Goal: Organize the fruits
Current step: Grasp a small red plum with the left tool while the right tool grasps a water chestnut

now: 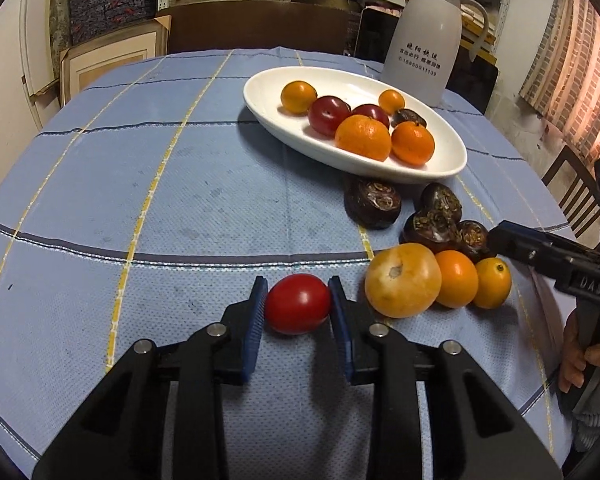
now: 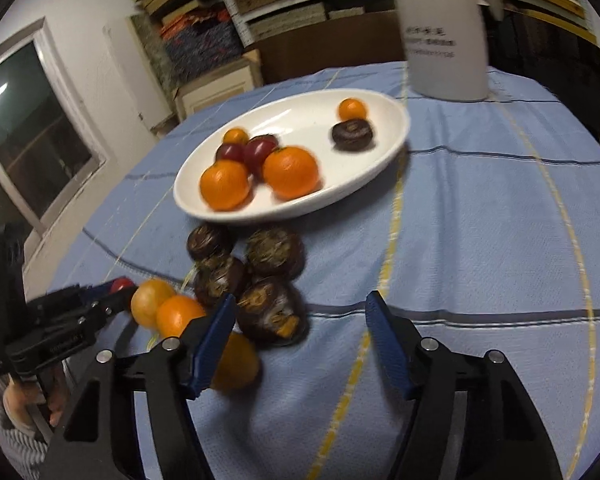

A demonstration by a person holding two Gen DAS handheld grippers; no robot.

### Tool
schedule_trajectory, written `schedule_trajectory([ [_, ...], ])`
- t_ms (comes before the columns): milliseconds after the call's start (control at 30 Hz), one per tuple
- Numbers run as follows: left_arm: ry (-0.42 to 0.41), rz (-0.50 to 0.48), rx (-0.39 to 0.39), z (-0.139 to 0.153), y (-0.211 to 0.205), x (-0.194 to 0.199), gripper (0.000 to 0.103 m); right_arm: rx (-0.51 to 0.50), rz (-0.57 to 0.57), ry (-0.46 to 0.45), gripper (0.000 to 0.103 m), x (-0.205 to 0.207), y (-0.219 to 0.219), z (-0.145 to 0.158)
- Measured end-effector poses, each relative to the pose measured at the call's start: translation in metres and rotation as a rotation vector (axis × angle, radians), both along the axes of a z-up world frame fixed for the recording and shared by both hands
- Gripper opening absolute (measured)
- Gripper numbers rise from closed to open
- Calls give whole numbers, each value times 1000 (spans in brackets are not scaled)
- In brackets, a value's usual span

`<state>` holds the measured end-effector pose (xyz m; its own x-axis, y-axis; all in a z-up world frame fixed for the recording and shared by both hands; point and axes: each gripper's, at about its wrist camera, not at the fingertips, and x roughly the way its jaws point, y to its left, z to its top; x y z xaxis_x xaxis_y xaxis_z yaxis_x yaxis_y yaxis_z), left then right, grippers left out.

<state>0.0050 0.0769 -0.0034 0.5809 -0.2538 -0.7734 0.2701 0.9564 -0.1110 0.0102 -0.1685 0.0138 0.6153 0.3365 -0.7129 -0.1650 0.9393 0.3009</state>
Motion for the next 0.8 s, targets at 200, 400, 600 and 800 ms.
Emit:
schedule_trajectory([
  [200, 7, -4, 8, -2, -3, 2, 31, 18, 108, -3, 56, 2, 28, -1],
  [400, 8, -6, 8, -3, -4, 3, 31, 151, 81, 53, 30, 2, 0, -4],
  [600, 2, -17, 27, -3, -8, 1, 34, 51, 117, 44, 46, 1, 20, -6],
  [800, -3, -28, 10, -2, -9, 0, 30, 22, 126, 0, 40, -5, 26, 0],
])
